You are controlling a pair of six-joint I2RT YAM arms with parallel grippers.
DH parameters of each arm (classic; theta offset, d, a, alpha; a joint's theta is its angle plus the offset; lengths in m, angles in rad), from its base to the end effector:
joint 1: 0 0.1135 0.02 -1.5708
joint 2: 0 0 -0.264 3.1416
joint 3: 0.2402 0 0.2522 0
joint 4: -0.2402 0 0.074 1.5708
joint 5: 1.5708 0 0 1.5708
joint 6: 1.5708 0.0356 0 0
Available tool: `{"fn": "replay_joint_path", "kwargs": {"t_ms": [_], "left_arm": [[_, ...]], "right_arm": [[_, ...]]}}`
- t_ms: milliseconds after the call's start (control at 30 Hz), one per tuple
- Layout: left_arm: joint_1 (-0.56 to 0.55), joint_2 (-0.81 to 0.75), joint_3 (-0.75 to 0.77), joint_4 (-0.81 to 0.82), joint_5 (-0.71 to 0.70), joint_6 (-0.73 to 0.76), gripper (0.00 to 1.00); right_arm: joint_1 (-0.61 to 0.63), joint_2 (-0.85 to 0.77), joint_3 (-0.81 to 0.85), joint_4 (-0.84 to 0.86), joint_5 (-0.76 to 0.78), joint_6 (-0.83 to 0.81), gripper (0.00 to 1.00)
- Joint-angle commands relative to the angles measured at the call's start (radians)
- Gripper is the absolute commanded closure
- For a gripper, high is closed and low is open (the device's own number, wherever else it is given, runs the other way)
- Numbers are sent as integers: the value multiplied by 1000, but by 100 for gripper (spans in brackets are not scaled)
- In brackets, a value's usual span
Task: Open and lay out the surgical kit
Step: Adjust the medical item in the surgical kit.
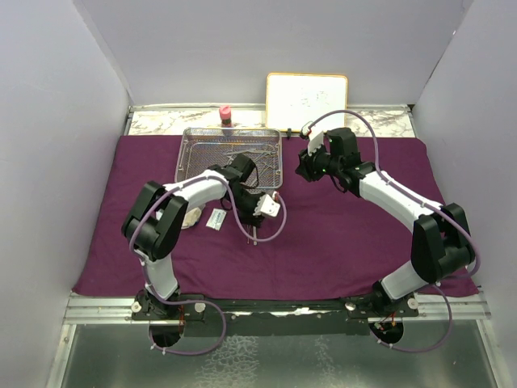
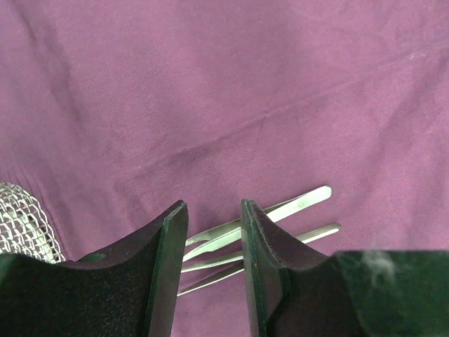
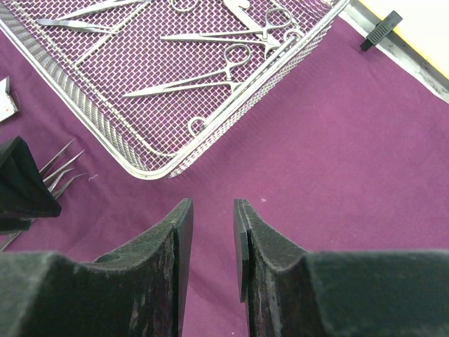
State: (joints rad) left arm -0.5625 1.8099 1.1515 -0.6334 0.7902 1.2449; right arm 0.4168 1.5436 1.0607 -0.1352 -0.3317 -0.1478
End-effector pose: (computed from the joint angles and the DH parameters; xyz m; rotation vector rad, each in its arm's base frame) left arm 0.2744 -0.2029 0.1723 2.0468 1.4263 -0.8617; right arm 0.3111 0.1504 0.2544 -0.7911 2.0491 0.5144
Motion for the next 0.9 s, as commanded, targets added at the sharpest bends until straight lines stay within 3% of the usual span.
{"fn": "replay_joint_path", "kwargs": {"t_ms": [0, 300, 867], "left_arm": [[-51, -70, 9, -66, -98, 87, 60], [-140, -99, 6, -175, -204, 197, 56], [-299, -27, 79, -298, -422, 303, 58]], "right_arm": [[-9, -38, 13, 2, -7, -14, 70], [-16, -45, 9, 6, -12, -13, 70], [-25, -59, 1, 9, -34, -11, 70]]}}
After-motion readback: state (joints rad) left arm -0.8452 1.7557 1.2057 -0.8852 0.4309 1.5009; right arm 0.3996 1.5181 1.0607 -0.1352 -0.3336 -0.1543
